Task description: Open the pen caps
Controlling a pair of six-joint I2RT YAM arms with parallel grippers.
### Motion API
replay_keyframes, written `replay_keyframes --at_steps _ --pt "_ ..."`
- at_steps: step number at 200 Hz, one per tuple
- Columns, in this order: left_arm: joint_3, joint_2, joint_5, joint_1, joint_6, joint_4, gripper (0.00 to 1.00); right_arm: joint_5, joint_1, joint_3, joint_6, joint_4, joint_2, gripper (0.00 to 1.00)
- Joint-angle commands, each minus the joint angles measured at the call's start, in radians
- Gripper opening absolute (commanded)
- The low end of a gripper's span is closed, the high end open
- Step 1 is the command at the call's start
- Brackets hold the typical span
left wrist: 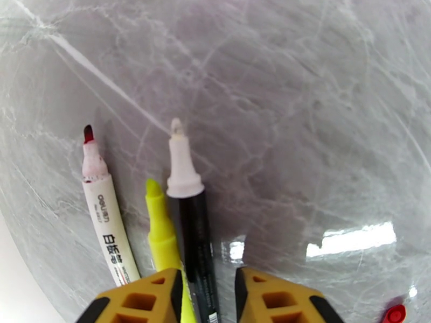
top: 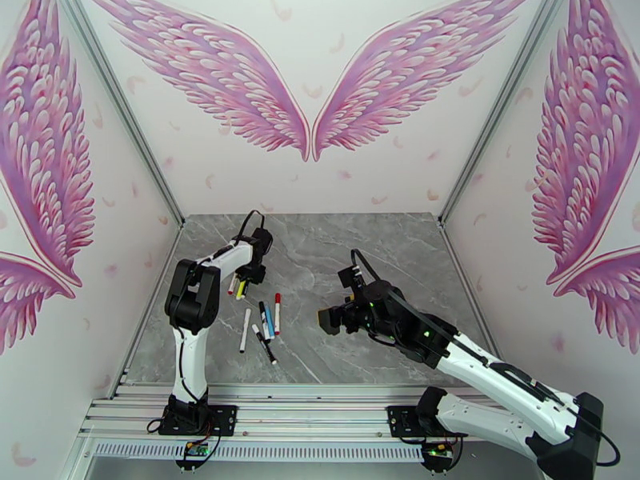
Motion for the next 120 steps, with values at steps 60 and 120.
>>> replay_keyframes --at_steps 60,120 --pt "-0.103 -0.240 -0.005 -0.066 -0.101 0.004 0.41 -0.006 0.009 -0.006 -0.011 -0.008 0.017 0.99" --pt "-0.439 -0.545 0.060 -0.134 -0.325 -0.012 0.46 -0.024 0.010 0.002 -0.023 -0.023 -0.002 0.99"
